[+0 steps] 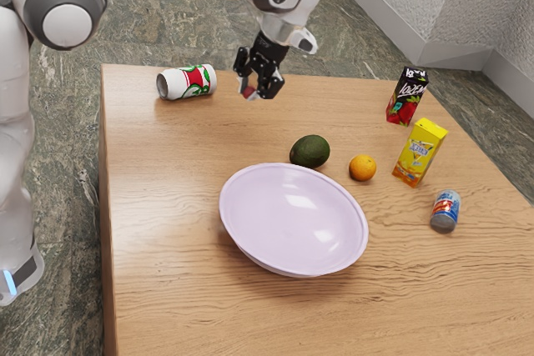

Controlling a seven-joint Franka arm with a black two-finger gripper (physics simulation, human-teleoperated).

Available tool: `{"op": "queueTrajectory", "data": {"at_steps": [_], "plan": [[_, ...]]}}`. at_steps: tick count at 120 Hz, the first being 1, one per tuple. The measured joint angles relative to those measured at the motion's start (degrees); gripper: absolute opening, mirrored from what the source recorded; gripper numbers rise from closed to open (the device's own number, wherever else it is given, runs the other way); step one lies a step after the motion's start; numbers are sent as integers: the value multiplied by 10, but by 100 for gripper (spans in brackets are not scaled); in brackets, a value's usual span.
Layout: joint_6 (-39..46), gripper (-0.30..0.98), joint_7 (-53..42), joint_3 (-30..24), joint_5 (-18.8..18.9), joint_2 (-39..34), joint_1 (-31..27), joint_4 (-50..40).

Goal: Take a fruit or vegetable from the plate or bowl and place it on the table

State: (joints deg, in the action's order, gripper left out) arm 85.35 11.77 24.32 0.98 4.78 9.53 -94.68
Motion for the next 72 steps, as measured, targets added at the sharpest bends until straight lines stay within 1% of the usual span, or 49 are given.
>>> {"op": "queueTrajectory", "data": {"at_steps": [9, 24, 35, 44, 53, 63, 72], "plan": [[2, 14, -1, 0, -1, 1, 7, 0], [4, 15, -3, 0, -2, 1, -7, 0], [5, 39, -4, -1, -7, 4, -8, 1], [5, 51, -4, -3, -14, 13, -4, 2], [5, 58, -5, -1, -12, 15, -4, 3], [-2, 63, -16, 1, -8, 12, -7, 12], [-5, 65, -81, -3, 6, 12, -11, 33]]}}
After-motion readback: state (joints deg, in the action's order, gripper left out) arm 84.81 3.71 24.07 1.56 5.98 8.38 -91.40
